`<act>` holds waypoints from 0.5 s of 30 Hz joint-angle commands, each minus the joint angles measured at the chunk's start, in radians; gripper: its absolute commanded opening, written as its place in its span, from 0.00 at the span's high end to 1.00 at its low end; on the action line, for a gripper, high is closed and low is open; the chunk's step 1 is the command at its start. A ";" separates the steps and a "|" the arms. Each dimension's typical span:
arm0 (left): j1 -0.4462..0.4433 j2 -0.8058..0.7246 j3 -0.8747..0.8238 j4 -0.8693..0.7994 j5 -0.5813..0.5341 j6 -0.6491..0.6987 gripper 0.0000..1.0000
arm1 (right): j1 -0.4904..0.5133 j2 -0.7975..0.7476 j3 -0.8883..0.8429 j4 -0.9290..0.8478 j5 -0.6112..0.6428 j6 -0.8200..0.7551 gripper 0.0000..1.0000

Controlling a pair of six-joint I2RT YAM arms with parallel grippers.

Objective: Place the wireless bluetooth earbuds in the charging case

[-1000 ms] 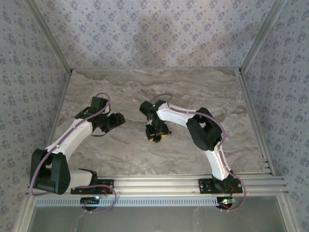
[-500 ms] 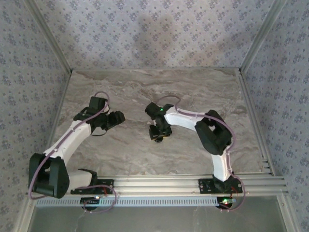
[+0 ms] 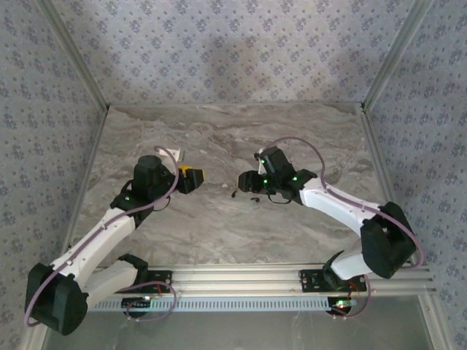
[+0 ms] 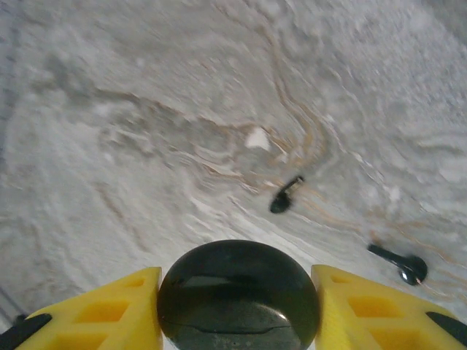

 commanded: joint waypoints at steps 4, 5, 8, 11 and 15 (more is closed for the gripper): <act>-0.055 -0.018 -0.016 0.228 0.054 0.178 0.44 | -0.030 -0.104 -0.080 0.179 -0.063 0.042 0.53; -0.068 -0.019 -0.017 0.240 0.066 0.207 0.44 | -0.034 -0.118 -0.095 0.205 -0.067 0.050 0.53; -0.107 -0.023 -0.018 0.252 0.089 0.300 0.44 | -0.041 -0.154 -0.135 0.295 -0.091 0.070 0.53; -0.142 -0.022 -0.021 0.266 0.109 0.368 0.45 | -0.041 -0.183 -0.152 0.368 -0.122 0.081 0.53; -0.178 -0.006 -0.023 0.283 0.133 0.423 0.45 | -0.043 -0.217 -0.162 0.440 -0.156 0.083 0.53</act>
